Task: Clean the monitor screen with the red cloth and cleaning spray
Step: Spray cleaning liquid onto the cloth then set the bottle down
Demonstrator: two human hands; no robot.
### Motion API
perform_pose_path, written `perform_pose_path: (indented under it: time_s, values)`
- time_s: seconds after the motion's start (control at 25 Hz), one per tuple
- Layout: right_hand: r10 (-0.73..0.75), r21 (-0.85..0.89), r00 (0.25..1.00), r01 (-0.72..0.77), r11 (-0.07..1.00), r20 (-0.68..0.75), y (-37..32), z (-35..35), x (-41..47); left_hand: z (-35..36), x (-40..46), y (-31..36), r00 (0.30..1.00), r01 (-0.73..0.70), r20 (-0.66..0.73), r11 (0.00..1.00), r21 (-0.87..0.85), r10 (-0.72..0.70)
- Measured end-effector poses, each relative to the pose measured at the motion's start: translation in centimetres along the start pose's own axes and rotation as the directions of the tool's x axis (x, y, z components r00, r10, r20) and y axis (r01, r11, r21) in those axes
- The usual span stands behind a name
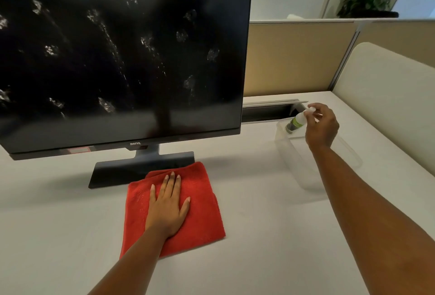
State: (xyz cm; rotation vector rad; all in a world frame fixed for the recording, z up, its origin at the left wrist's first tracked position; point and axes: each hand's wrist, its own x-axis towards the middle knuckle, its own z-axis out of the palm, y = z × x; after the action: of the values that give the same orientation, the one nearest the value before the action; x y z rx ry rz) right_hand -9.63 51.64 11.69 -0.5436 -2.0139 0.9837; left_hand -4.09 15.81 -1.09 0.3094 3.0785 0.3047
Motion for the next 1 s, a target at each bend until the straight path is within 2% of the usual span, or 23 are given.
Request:
perform_pose_path:
  time_s: [0.2,0.32,0.4,0.52,0.56,0.64,0.8,0.88,0.92,1.0]
  values:
    - [-0.042,0.257,0.998,0.029,0.966,0.045,-4.1,-4.0,0.0,-2.3,0.3,1.5,0.996,-0.038,-0.086,0.997,-0.066,0.032]
    - [-0.029,0.403,0.970,-0.074,0.912,0.243,-7.0,-5.2,-2.3,-5.0,1.4,4.2,0.983,-0.149,-0.143,0.953,-0.265,0.114]
    - [-0.058,0.494,0.902,-0.181,0.850,0.429,-9.1,-5.5,-4.8,-7.2,1.6,6.4,0.978,-0.210,-0.114,0.836,-0.506,0.176]
    - [-0.117,0.536,0.799,-0.279,0.797,0.590,-11.8,-5.0,-8.5,-10.2,1.1,8.2,0.951,-0.160,0.019,0.542,-0.825,0.310]
    - [-0.129,0.524,0.780,-0.279,0.805,0.612,-12.5,-4.7,-9.5,-10.9,0.8,8.2,0.938,-0.124,0.056,0.484,-0.866,0.341]
    - [-0.134,0.514,0.769,-0.278,0.811,0.625,-13.8,-4.0,-11.1,-11.5,0.2,7.6,0.933,-0.090,0.076,0.432,-0.897,0.351]
    - [-0.067,0.475,0.819,-0.261,0.840,0.569,-16.0,-2.4,-13.9,-11.8,-1.4,6.2,0.954,-0.090,0.030,0.379,-0.921,0.300]
    - [-0.069,0.460,0.812,-0.257,0.850,0.580,-16.6,-1.7,-14.8,-12.1,-2.1,5.3,0.948,-0.053,0.059,0.339,-0.939,0.313]
    - [-0.072,0.447,0.776,-0.282,0.849,0.626,-16.7,-1.4,-15.1,-12.2,-2.3,4.7,0.940,-0.018,0.086,0.297,-0.955,0.331]
    - [-0.065,0.368,0.626,-0.368,0.854,0.777,-16.7,-0.9,-15.5,-12.4,-2.7,3.5,0.916,0.056,0.126,0.190,-0.980,0.381]
